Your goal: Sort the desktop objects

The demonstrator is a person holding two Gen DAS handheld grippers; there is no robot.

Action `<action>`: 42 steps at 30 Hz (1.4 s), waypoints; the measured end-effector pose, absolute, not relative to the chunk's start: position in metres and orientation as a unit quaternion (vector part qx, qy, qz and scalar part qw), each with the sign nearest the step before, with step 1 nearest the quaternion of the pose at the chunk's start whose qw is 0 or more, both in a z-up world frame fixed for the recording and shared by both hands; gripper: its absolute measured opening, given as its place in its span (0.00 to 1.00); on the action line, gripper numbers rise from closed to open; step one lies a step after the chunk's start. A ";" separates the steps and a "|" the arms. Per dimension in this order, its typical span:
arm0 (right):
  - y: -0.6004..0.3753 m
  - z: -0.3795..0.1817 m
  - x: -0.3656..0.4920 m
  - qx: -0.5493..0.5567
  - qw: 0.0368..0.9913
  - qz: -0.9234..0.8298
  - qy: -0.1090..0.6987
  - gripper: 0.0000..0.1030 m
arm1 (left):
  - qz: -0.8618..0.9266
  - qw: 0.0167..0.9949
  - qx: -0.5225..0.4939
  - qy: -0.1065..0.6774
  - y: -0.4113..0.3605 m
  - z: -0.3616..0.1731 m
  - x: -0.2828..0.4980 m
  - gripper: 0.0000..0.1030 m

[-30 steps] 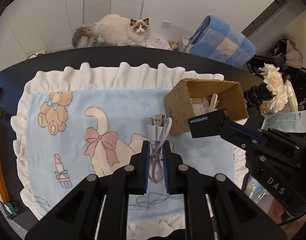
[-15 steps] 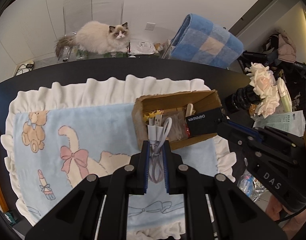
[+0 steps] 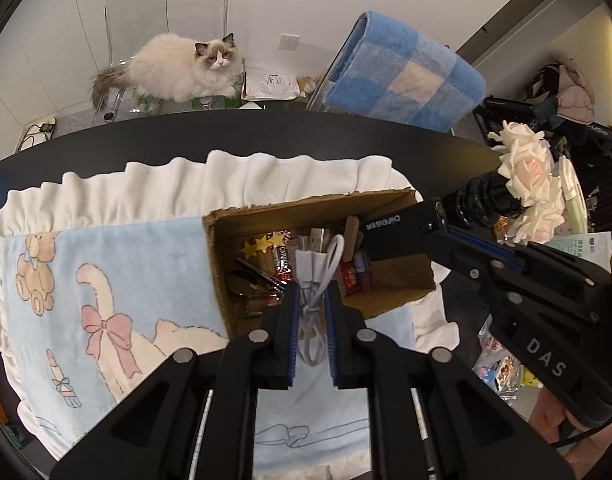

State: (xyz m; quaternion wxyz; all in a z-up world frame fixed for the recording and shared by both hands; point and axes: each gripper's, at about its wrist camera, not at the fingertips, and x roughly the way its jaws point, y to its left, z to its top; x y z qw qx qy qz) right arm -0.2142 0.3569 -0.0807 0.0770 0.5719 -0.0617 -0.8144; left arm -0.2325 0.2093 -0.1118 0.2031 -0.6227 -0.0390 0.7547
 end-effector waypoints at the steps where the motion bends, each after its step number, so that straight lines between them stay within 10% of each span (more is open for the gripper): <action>1: 0.359 -0.082 -0.215 0.573 0.077 -0.814 -0.061 0.10 | 0.754 0.203 -0.624 -0.039 0.211 -0.113 -0.233 0.12; 31: 0.374 -0.089 -0.205 0.579 0.069 -0.811 -0.053 0.13 | 0.770 0.178 -0.612 -0.021 0.223 -0.113 -0.239 0.17; 35: 0.376 -0.086 -0.206 0.576 0.061 -0.814 -0.048 0.42 | 0.777 0.171 -0.605 -0.015 0.221 -0.110 -0.239 0.71; 42: 0.398 -0.081 -0.204 0.571 0.033 -0.816 -0.084 1.00 | 0.793 0.151 -0.590 -0.005 0.209 -0.105 -0.241 1.00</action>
